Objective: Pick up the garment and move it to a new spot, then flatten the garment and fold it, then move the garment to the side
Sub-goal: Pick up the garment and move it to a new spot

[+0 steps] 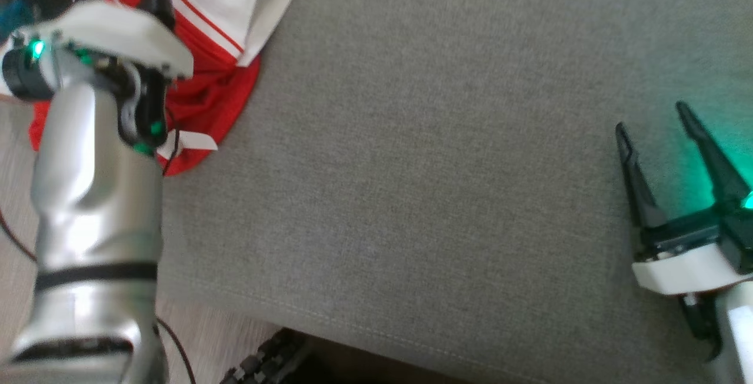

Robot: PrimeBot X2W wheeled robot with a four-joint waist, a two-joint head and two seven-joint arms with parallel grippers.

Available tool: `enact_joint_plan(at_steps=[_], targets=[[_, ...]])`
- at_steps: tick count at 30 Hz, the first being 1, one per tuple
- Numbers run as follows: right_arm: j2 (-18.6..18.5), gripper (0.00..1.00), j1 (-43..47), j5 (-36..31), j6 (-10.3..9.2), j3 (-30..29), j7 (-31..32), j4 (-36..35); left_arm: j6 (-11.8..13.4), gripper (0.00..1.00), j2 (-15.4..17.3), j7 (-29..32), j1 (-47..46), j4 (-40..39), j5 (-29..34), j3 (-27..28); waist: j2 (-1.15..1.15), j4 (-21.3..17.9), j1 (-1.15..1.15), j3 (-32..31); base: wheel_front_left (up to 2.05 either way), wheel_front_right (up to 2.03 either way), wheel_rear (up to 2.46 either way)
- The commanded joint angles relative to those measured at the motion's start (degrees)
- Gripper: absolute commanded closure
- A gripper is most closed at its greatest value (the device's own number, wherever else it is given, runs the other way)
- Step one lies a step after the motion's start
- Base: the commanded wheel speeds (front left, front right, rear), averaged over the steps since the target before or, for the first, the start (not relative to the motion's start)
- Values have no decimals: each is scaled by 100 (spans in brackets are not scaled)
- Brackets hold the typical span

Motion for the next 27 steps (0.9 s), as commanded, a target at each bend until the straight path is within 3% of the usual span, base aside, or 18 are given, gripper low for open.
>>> enact_joint_plan(at_steps=[1, 8, 10, 17, 27], targets=[[-104, 0, -13, -36, 44, 85, 45, -267, 71, 0, 351, 53, -193, 45, 64, 140, 0, 15, -2, 339, 0, 0, 0], [-205, 0, 188, -7, 44, 33, 302, -771, 396, 0, 514, 282, -1095, 1559, 377, -75, 0, -69, -2, 479, 0, 0, 0], [-197, 0, 235, 12, 44, 42, 340, -828, 359, 100, 516, 380, -1214, 1905, 411, -155, 0, -120, -2, 420, 0, 0, 0], [-17, 0, 297, 66, 44, 119, 263, -743, 243, 100, 620, -40, -1460, 2371, 436, -259, 0, -308, -2, -31, 0, 0, 0], [443, 0, 367, 178, 44, 241, -127, -117, -296, 100, 527, -507, -1815, 1606, 270, -399, 0, -530, -2, -920, 0, 0, 0]])
